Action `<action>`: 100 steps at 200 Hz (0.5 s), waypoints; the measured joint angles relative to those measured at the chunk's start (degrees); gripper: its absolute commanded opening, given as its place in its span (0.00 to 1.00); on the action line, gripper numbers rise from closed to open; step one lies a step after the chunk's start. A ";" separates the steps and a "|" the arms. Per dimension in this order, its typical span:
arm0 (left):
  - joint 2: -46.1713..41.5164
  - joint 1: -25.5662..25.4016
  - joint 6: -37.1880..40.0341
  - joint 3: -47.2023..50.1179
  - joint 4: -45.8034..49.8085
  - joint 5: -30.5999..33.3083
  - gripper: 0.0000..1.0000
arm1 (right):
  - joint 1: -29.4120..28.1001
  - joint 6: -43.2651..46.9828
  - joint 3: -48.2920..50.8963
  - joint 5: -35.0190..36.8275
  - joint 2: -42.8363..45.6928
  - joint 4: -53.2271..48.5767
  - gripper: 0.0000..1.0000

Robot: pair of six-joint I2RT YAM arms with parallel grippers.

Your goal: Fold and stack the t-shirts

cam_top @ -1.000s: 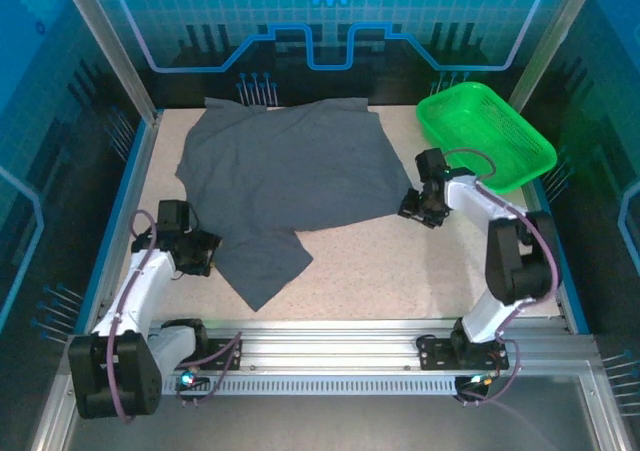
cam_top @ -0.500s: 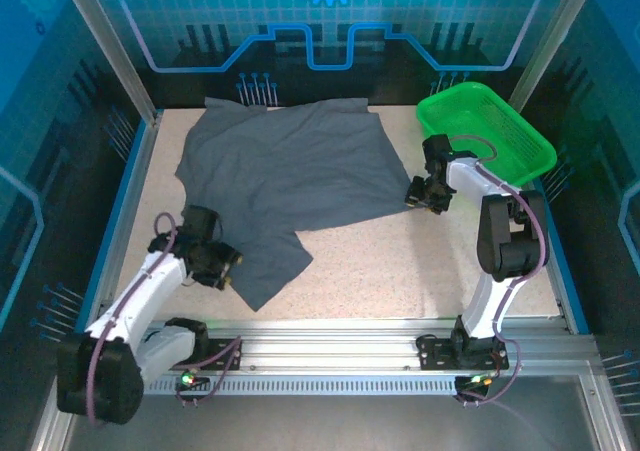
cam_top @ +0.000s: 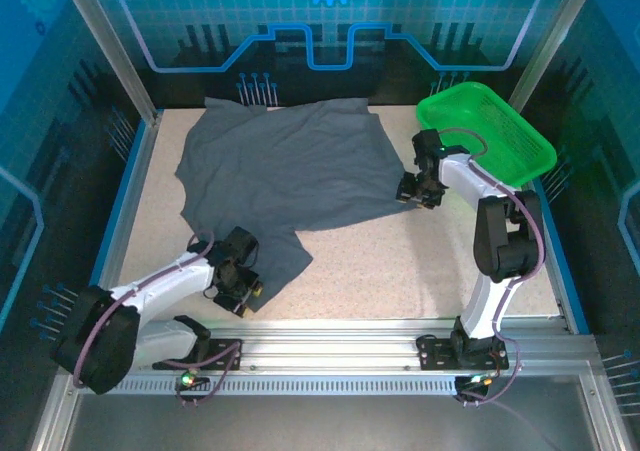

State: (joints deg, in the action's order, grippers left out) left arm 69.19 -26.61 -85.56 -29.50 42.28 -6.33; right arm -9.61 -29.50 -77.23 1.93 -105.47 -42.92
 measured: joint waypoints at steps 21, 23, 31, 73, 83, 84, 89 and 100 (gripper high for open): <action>0.87 -0.37 -0.07 -0.81 2.75 0.79 0.00 | -0.04 -0.02 0.42 0.17 0.02 0.09 0.48; 0.76 -0.44 -0.17 -0.81 3.13 1.01 0.00 | -0.02 -0.02 0.48 0.24 0.02 0.04 0.48; -0.07 -0.63 -0.26 -0.81 3.87 1.51 0.00 | 0.02 -0.11 0.83 0.33 0.02 0.07 0.48; -10.12 0.24 0.61 0.90 3.78 6.19 0.00 | 1.70 -2.38 2.80 0.70 0.09 0.13 0.47; -13.18 0.76 0.59 1.79 3.87 6.78 0.00 | 2.25 -3.30 3.04 0.79 0.07 0.20 0.47; -13.38 0.81 0.59 1.86 3.87 6.80 0.00 | 2.29 -3.34 3.04 0.81 0.04 0.20 0.47; -14.53 1.11 0.59 2.32 3.91 6.97 0.00 | 2.56 -3.87 3.04 0.96 -0.02 0.20 0.47; -16.41 1.70 0.57 3.13 4.00 7.21 0.00 | 2.95 -4.94 3.06 1.31 -0.31 0.37 0.47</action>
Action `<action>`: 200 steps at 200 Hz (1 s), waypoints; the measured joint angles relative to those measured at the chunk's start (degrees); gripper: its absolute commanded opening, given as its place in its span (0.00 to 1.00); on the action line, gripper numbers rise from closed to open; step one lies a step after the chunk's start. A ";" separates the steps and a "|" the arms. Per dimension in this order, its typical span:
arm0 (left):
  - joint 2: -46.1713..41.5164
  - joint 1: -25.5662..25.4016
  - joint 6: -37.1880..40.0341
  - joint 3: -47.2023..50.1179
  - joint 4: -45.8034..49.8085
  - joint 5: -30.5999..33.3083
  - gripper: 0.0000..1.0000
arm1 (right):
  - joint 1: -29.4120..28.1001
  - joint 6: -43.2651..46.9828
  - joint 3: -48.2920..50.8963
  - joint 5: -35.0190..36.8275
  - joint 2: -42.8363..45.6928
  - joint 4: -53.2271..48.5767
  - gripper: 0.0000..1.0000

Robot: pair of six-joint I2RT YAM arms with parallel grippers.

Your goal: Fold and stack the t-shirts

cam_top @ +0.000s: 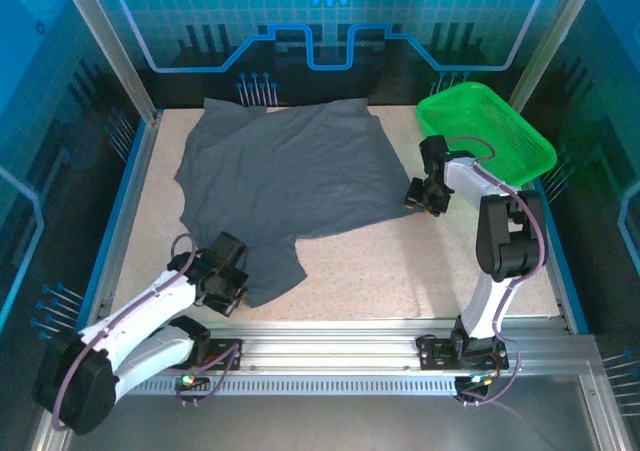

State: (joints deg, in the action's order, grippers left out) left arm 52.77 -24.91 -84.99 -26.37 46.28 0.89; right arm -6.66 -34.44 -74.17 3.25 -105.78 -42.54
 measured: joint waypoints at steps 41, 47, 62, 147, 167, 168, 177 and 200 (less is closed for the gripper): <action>-0.76 0.90 0.04 0.52 -0.02 0.70 0.00 | 0.68 -1.62 0.42 0.24 -1.64 0.96 0.47; -0.76 0.96 0.15 0.50 0.00 0.83 0.00 | 0.74 -1.62 0.13 0.24 -2.34 0.94 0.46; -0.76 1.31 0.90 0.50 -0.02 0.90 0.00 | 0.83 -1.66 -1.09 0.26 -4.59 0.98 0.43; -1.16 2.54 4.02 -3.52 2.19 2.56 0.00 | 1.79 -2.08 -4.85 -0.59 -8.68 1.51 0.00; -2.99 2.69 4.61 -4.55 4.28 3.48 0.00 | 1.29 -2.78 -1.79 0.35 -6.21 2.32 0.00; -3.06 2.69 4.61 -4.59 4.37 3.52 0.00 | 1.27 -2.86 -1.60 0.39 -6.08 2.34 0.00; -4.07 2.69 5.03 -4.96 5.42 4.00 0.00 | 0.63 -3.54 0.52 1.16 -4.22 2.38 0.00; -7.06 2.73 5.55 -5.49 8.55 5.03 0.00 | -2.64 -6.86 7.17 4.42 3.45 0.74 0.00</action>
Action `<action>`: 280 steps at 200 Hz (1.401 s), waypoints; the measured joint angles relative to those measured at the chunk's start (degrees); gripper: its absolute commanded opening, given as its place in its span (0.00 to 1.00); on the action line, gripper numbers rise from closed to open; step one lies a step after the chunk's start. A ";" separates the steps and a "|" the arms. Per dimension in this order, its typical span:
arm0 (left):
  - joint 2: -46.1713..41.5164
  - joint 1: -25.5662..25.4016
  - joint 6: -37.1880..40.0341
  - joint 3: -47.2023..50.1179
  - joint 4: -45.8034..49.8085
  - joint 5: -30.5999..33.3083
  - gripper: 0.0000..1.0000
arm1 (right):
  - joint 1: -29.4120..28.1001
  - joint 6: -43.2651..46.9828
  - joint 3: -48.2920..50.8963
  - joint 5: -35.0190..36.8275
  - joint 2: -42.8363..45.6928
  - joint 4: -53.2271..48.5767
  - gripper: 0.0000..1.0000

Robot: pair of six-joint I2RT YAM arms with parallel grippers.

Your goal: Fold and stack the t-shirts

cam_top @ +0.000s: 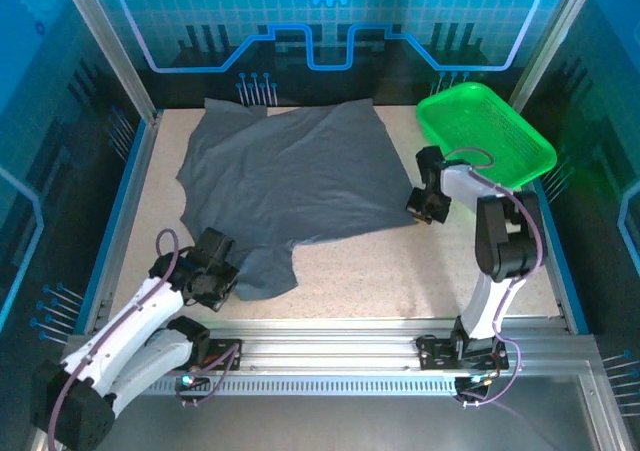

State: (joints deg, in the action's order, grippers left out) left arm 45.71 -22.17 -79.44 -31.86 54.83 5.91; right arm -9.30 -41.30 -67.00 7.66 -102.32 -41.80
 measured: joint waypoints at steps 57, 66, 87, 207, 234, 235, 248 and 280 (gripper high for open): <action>-7.61 0.33 0.07 -2.21 9.38 2.14 0.00 | -8.83 -11.67 14.19 6.80 20.22 -8.44 0.00; -8.41 0.33 0.09 -2.80 10.58 2.32 0.00 | -10.10 -13.53 15.93 7.58 22.93 -10.12 0.00; -9.92 0.33 0.09 -3.80 12.90 2.47 0.00 | -12.72 -17.84 19.96 8.87 29.53 -14.34 0.00; 10.97 7.04 11.72 -23.32 -4.87 2.14 0.00 | -7.85 -15.06 4.72 8.70 26.64 -20.11 0.00; 19.28 11.93 15.02 -28.52 -10.82 -0.42 0.00 | -4.24 -12.83 0.04 6.84 20.87 -19.67 0.00; 19.78 12.13 15.15 -28.85 -11.17 -0.61 0.00 | -4.20 -12.79 -0.09 6.82 20.70 -19.63 0.00; 23.32 13.73 16.59 -31.12 -13.79 -2.08 0.00 | -3.39 -11.80 -2.56 6.03 17.70 -19.06 0.00; 29.66 16.70 19.43 -33.86 -17.81 -4.35 0.00 | -2.01 -10.08 -7.76 4.68 11.30 -17.81 0.00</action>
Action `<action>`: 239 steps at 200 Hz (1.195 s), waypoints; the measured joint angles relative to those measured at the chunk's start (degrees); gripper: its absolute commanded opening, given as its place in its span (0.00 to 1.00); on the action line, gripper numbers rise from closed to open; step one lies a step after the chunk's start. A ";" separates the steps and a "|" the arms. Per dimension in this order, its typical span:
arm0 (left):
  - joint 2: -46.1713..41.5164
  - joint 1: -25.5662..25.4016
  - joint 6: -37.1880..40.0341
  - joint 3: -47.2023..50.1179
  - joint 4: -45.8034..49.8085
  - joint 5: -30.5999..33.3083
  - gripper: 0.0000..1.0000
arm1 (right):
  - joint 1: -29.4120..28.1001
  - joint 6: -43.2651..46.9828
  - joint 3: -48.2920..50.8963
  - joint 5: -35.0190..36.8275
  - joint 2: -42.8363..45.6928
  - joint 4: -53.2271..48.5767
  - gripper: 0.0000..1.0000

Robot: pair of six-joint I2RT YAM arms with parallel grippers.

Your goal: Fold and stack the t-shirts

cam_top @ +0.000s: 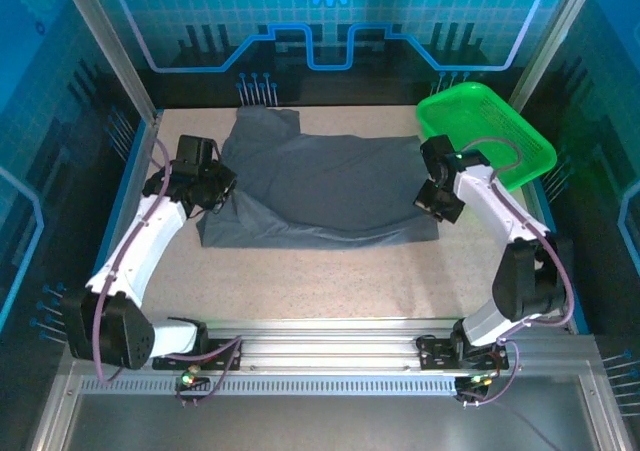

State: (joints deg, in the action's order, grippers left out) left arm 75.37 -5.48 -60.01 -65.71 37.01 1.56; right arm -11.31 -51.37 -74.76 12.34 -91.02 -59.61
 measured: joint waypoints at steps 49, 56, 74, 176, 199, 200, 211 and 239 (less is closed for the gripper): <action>5.77 2.64 2.99 -2.45 -2.08 -1.05 0.00 | 1.75 0.66 -5.38 -0.81 -8.35 0.76 0.00; 6.32 2.80 3.23 -2.86 -2.40 -1.09 0.00 | 2.01 0.66 -5.81 -0.85 -9.11 0.79 0.00; 7.54 3.30 3.63 -3.67 -3.06 -1.20 0.00 | 2.62 0.61 -6.91 -0.85 -10.99 0.83 0.00; 12.55 6.75 6.75 -4.00 -3.34 -1.25 0.00 | 4.63 -0.52 -13.49 -1.07 -19.28 0.50 0.00; 15.69 7.17 7.89 -4.83 -4.61 -1.64 0.00 | 4.92 -1.09 -14.64 -1.46 -20.94 0.22 0.00; 15.80 7.19 7.91 -4.90 -4.61 -1.64 0.00 | 4.92 -1.09 -14.69 -1.46 -21.00 0.20 0.00; 17.73 7.41 8.24 -5.79 -5.55 -2.23 0.00 | 5.35 -1.25 -15.61 -1.95 -22.12 0.04 0.03; 23.30 7.96 10.14 -10.36 -6.47 -4.00 0.46 | 7.45 -0.59 -18.88 -4.66 -25.86 0.04 0.53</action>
State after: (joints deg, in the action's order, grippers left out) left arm 98.67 2.48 -49.87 -76.07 30.55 -2.44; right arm -3.86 -51.96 -93.65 7.68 -116.88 -59.57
